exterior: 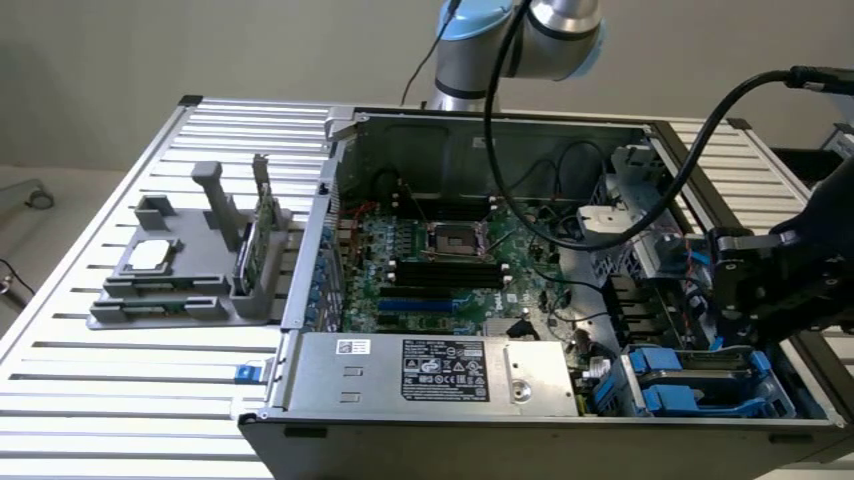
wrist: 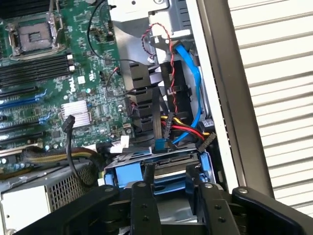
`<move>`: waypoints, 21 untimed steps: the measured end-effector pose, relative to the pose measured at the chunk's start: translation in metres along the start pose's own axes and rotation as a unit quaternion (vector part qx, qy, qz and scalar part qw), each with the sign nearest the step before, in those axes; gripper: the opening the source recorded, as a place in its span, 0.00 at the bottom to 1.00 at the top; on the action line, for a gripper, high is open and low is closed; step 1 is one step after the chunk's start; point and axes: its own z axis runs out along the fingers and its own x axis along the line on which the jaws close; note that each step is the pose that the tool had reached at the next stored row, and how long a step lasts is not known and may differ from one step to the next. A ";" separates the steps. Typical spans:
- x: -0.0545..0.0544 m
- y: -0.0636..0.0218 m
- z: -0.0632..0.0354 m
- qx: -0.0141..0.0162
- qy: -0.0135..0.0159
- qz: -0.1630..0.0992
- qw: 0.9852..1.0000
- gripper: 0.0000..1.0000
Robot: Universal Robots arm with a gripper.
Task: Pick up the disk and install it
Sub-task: 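Insert the first disk wire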
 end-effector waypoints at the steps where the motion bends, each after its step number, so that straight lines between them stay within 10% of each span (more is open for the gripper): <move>1: 0.000 0.0000 0.0003 0.000 -0.001 0.009 1.000 0.33; 10: 0.000 -0.0009 0.0056 0.002 -0.014 0.089 0.996 0.33; 21: 0.000 -0.0028 0.0182 0.001 -0.027 0.179 0.984 0.33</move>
